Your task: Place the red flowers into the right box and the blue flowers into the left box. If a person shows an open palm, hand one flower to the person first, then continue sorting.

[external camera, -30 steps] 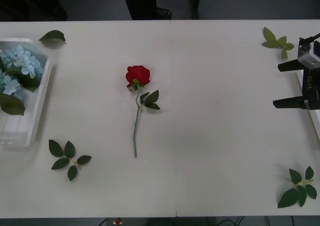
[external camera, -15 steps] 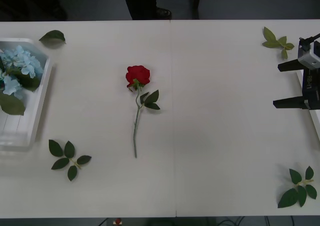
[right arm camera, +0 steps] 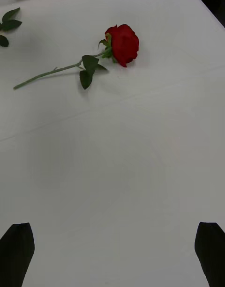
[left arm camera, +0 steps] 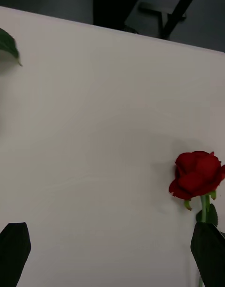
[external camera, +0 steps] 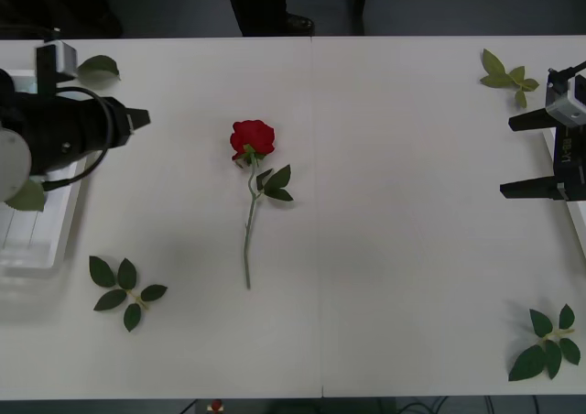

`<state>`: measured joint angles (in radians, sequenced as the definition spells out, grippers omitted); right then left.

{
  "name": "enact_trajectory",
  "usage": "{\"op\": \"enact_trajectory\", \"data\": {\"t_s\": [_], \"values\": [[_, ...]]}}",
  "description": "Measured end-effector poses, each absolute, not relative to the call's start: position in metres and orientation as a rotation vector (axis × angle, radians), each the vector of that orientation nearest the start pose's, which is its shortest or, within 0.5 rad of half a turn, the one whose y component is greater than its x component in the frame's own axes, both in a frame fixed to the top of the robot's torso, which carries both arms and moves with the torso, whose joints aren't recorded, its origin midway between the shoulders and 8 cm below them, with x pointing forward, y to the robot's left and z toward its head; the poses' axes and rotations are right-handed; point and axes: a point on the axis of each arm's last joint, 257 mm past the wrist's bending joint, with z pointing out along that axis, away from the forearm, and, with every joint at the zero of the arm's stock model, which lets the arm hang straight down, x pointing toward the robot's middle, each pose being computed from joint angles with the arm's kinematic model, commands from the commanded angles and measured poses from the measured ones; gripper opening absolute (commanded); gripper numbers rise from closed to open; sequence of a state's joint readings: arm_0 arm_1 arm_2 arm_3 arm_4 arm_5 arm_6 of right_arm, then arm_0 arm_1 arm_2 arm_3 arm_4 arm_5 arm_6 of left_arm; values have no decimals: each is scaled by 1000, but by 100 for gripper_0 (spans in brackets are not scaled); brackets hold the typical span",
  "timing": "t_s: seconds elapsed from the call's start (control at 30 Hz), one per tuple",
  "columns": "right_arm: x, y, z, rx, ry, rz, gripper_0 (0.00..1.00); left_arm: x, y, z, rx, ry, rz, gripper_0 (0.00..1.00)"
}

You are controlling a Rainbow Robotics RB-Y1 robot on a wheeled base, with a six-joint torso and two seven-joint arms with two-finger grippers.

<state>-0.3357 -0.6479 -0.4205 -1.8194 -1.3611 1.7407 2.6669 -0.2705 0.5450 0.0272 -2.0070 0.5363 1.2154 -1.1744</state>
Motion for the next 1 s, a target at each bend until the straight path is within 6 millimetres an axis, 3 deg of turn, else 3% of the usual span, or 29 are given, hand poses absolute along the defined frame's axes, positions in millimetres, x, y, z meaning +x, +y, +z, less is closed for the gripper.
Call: {"op": "enact_trajectory", "data": {"t_s": [0.33,0.53,0.8,1.0], "values": [[424,-261,-113,-1436,1758,312,100,528,157,-228,87,2272,-230,100],[424,-261,-113,-1435,1758,312,100,535,114,-250,168,2313,-194,100],[424,-261,-113,-1436,1758,312,100,549,99,-271,219,2362,-145,100],[423,-261,-114,-1440,1761,315,100,562,109,-290,251,2378,-61,100]]}}
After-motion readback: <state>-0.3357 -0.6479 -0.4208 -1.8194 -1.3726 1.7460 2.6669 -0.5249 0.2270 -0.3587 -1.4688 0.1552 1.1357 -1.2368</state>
